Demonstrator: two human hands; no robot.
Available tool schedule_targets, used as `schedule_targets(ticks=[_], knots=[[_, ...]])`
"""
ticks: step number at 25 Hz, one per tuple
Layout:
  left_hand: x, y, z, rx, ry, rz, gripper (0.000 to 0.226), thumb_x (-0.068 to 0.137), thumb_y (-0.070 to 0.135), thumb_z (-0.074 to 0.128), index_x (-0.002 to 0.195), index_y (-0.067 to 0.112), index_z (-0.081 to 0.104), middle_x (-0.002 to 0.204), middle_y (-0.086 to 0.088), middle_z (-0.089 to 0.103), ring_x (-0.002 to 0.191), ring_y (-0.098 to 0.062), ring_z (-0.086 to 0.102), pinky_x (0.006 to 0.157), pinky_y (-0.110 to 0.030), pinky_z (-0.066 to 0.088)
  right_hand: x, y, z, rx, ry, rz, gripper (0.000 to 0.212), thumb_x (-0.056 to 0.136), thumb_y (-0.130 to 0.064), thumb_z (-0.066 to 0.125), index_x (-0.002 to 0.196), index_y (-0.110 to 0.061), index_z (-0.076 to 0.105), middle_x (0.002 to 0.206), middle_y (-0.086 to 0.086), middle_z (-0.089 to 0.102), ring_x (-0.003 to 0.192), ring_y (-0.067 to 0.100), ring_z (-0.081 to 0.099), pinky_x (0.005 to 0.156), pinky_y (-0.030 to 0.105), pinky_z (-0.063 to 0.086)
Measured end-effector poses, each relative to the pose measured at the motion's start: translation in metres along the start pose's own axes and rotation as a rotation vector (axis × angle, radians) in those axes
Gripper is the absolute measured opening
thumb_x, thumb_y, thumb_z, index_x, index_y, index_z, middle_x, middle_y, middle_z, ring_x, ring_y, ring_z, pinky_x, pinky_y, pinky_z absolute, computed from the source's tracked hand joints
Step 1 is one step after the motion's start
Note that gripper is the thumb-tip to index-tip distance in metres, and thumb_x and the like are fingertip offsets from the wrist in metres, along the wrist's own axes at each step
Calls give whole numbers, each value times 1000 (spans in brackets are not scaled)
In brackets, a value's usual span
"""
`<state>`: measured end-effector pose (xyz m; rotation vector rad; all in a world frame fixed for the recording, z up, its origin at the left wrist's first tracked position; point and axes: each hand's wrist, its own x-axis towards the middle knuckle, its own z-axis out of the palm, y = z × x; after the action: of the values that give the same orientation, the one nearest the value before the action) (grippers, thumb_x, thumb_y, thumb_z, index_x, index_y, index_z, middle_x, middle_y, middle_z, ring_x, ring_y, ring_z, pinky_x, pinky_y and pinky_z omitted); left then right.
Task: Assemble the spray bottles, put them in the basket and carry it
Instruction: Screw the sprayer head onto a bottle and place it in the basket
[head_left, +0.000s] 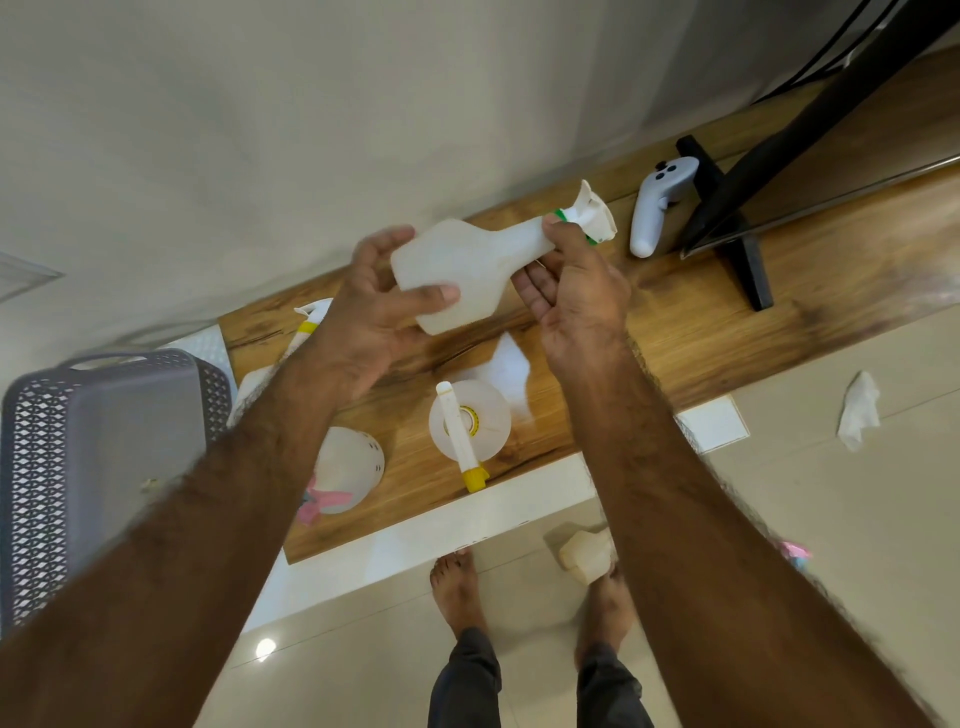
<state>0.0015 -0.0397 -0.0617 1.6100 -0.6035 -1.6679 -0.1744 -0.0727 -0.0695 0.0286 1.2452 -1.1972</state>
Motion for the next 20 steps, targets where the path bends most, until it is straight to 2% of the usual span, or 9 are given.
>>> schedule_targets(ticks=[1,3,5,8,11,14,16,18,20], knots=[[-1,0,1,21,9,50,89,72,32,86,149,30,42,145,-4,54,127,-28,63,90,-52,62,0,0,0,-20,-3,-4,26,86,-10,78,110,-6,69,113,18,76,99,30,77,77,37,66],[0,4,0,-58,-33,-122,90,73,67,79,148,29,48,143,-7,61,118,-33,70,86,-58,63,-3,2,2,-48,-11,-7,22,86,-11,78,106,-8,70,113,18,76,99,30,77,78,38,66],[-3,9,0,-107,-118,-290,86,79,82,61,141,22,59,131,-16,71,98,-34,77,73,-47,66,-5,2,3,-31,-10,-11,23,87,-11,78,108,-7,69,114,18,75,99,30,77,79,38,65],[-4,3,0,-29,-103,-130,68,86,60,71,137,16,60,119,-20,71,83,-30,75,62,-36,64,-8,-1,3,-32,-7,-16,34,89,-11,75,120,-1,66,113,21,75,98,31,77,78,39,66],[-15,-3,2,-29,-60,13,65,83,42,79,138,17,55,125,-18,70,91,-33,77,65,-36,63,-15,-6,9,-21,-32,-20,34,91,-9,73,121,4,66,115,24,74,100,33,76,77,39,65],[-34,0,-3,-53,-29,40,75,71,38,89,134,22,51,132,-10,66,98,-27,78,70,-38,63,-28,-7,22,-34,-57,-34,35,93,-8,70,124,8,64,116,24,74,90,29,75,70,37,64],[-51,4,-13,-5,11,66,77,66,38,91,130,23,52,126,-3,66,97,-18,79,71,-37,64,-44,-2,33,-120,-103,-70,28,93,-10,70,117,5,67,98,16,77,78,22,74,65,34,65],[-72,10,-30,135,93,146,74,66,39,92,128,23,55,121,3,66,99,-12,77,72,-33,65,-66,9,49,-235,-176,-160,9,91,-9,73,96,-2,71,81,9,74,71,20,72,63,32,62],[-96,18,-56,346,229,284,76,66,45,93,130,25,56,122,7,65,105,-8,70,79,-26,63,-96,31,75,-343,-276,-308,10,87,-7,77,81,-6,69,73,9,68,67,23,65,64,33,55]])
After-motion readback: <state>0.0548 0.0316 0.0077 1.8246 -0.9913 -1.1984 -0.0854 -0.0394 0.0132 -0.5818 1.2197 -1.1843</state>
